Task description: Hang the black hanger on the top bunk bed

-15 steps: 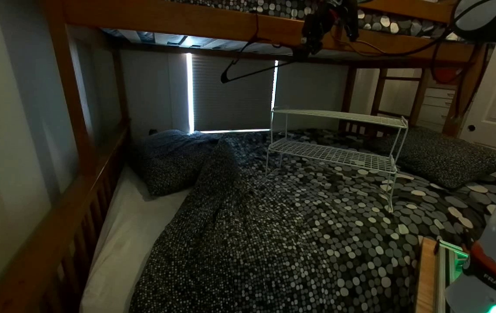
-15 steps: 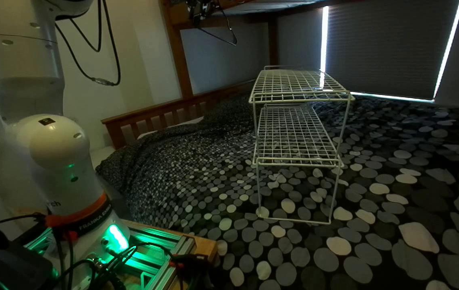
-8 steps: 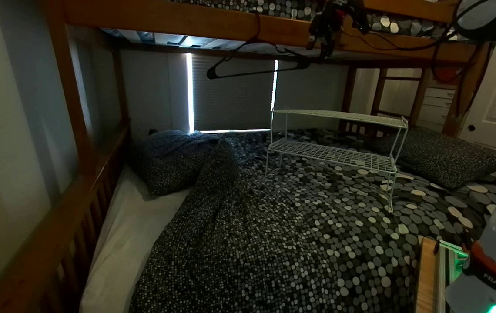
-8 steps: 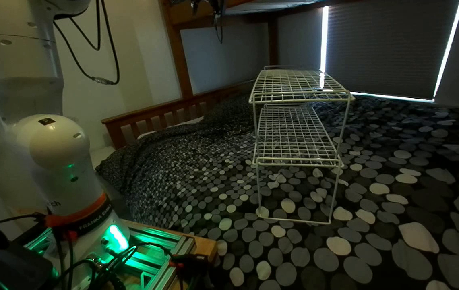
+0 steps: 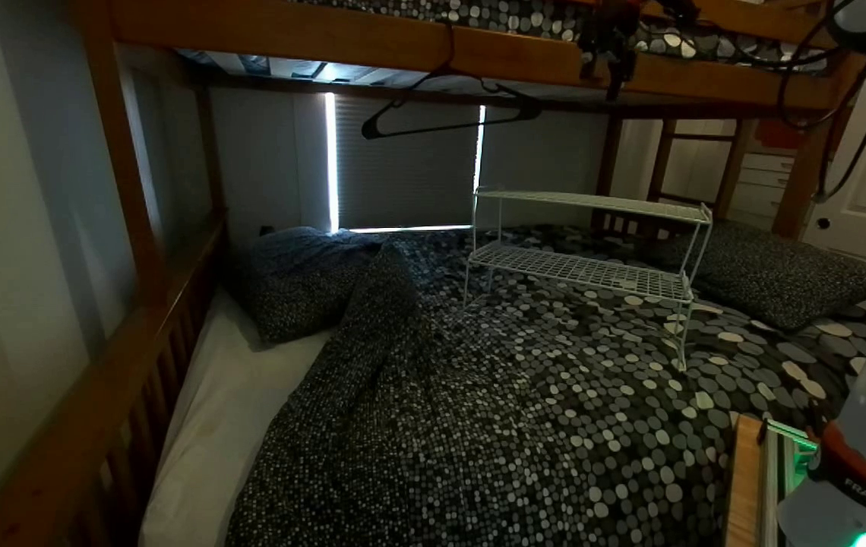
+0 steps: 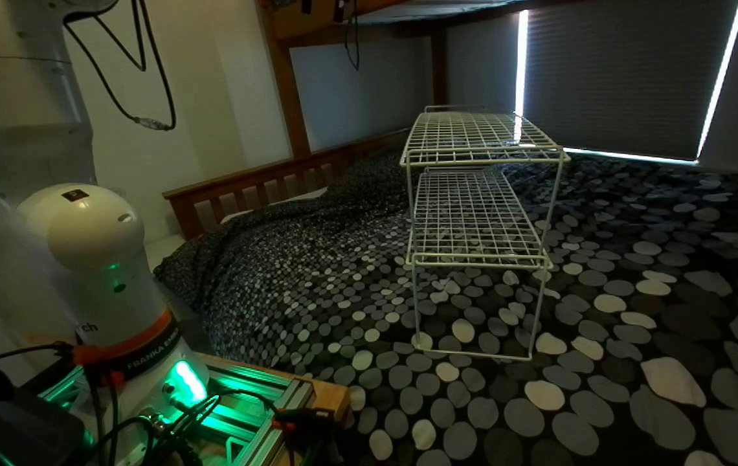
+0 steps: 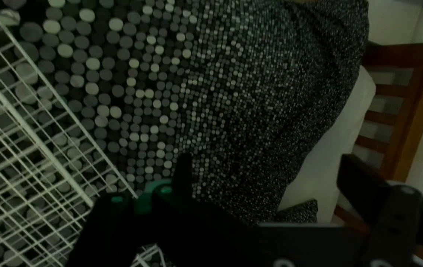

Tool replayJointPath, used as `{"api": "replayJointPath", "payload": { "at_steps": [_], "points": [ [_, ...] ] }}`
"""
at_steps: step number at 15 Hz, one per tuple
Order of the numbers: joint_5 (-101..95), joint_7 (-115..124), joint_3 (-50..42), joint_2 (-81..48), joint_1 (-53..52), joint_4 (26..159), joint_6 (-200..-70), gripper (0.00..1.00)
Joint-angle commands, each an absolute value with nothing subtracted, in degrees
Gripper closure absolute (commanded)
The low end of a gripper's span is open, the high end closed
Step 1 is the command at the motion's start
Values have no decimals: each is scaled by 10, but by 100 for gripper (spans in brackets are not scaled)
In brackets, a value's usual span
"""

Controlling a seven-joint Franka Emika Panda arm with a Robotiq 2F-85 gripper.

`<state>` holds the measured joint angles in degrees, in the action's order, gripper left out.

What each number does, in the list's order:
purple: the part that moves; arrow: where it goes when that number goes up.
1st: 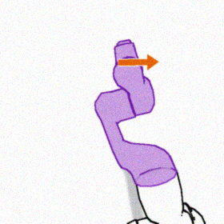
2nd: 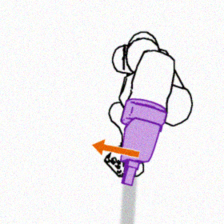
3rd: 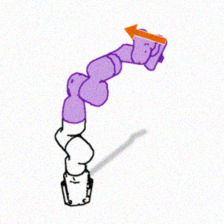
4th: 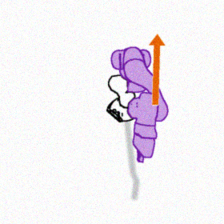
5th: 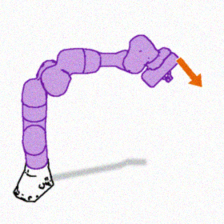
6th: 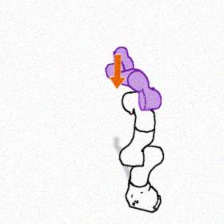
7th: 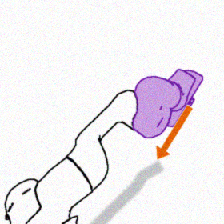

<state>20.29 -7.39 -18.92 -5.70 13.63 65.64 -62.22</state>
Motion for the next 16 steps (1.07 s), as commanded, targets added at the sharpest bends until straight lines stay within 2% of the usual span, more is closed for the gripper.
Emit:
{"api": "replayJointPath", "payload": {
  "at_steps": [1,4,10,11,12,16],
  "points": [
    [164,-18,-186,27,126,713,-569,0],
    [114,-28,-172,91,123,749,-584,0],
    [-13,-114,-127,225,125,862,-733,0],
    [-28,-145,-129,234,126,871,-761,0],
    [-3,-107,-141,182,114,802,-708,0],
    [-19,-134,-142,219,112,843,-745,0]
  ]
}}
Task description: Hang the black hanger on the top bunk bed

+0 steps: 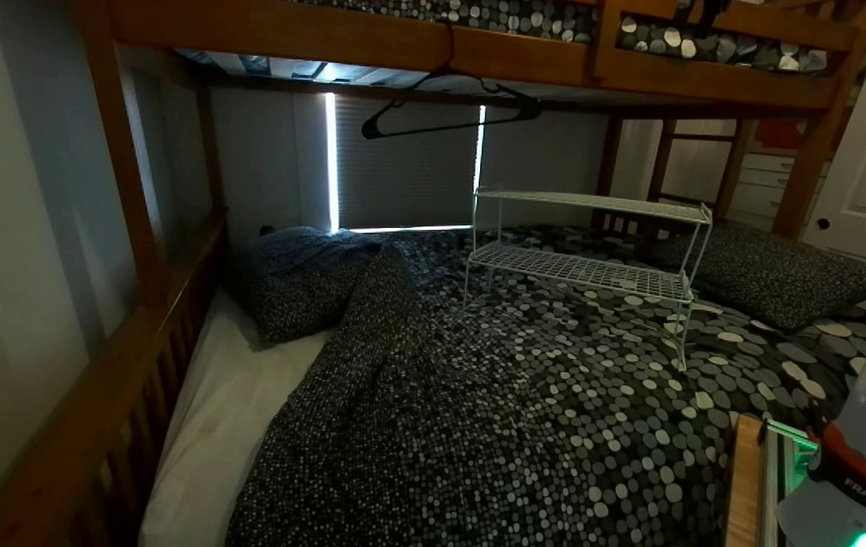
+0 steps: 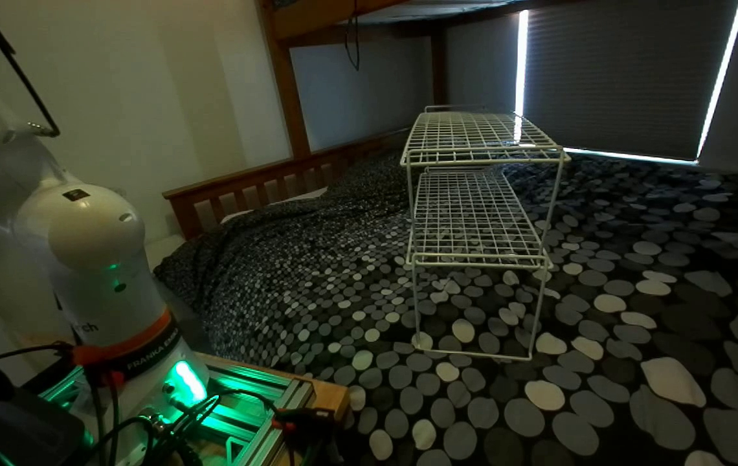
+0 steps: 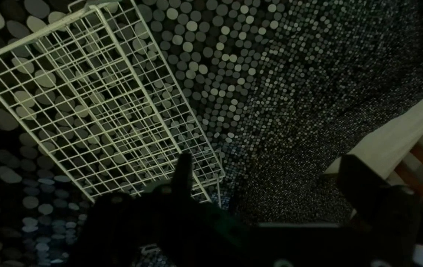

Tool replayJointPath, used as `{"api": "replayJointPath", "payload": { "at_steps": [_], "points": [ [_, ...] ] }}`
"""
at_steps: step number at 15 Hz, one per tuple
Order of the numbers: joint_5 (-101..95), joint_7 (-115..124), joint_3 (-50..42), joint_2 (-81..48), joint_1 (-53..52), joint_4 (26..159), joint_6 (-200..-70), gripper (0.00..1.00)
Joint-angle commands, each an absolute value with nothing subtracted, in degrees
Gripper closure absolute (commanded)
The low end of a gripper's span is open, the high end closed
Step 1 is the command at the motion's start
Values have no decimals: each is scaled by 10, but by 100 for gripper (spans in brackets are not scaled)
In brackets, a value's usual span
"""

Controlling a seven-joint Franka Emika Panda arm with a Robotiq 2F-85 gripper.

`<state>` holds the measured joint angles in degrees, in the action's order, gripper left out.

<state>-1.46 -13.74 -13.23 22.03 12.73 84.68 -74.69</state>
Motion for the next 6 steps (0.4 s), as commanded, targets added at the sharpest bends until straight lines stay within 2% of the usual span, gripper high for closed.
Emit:
{"api": "replayJointPath", "payload": {
  "at_steps": [1,6],
  "points": [
    [-19,-134,-142,220,112,845,-746,0],
    [-19,-135,-141,220,112,851,-749,0]
  ]
}}
